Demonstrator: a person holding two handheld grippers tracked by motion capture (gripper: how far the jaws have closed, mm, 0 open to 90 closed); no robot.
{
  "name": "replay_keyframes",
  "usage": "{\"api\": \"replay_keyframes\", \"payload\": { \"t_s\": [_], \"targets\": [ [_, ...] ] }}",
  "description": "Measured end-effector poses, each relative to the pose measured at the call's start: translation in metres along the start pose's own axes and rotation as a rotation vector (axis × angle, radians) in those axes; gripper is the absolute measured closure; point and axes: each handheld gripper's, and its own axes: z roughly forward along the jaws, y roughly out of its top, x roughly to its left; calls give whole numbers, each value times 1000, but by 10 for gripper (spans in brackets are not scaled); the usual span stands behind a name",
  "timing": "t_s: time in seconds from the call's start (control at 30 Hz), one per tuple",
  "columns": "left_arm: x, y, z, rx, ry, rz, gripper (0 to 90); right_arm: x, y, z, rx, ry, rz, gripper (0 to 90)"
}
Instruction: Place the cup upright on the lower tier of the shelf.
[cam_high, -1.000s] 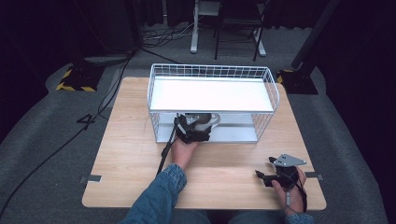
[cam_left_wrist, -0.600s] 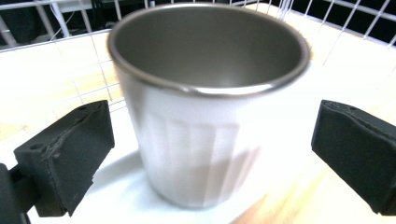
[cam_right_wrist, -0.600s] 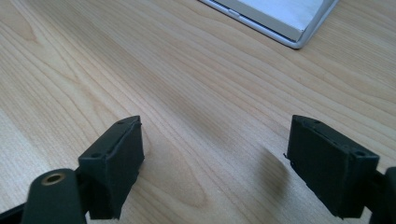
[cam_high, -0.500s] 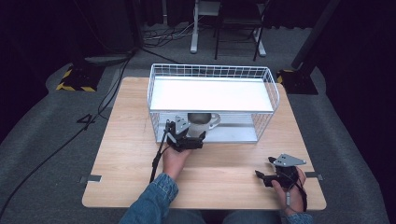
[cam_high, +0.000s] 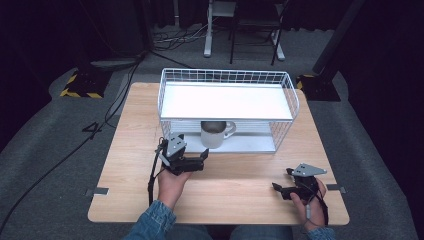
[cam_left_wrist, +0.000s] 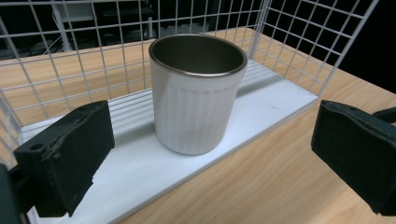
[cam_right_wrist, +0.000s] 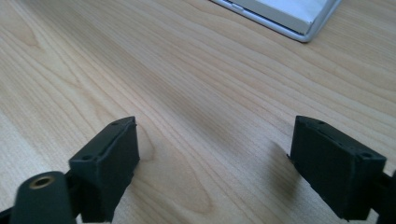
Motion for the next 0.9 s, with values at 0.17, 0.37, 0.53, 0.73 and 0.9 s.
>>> {"api": "replay_keyframes", "payload": {
  "t_s": [0.17,0.37,0.53,0.73,0.9],
  "targets": [
    [1,-4,-22,1,6,-4,0,-1,0,0,7,10,13,149],
    [10,-11,-44,32,25,6,0,-2,1,1,8,10,14,147],
    [23,-20,-65,33,53,-11,2,-2,1,1,8,9,15,147],
    [40,-24,-88,53,74,1,1,-2,1,1,8,10,14,146],
    [54,-34,-101,88,67,-21,2,-2,1,1,8,9,15,147]
  ]
}}
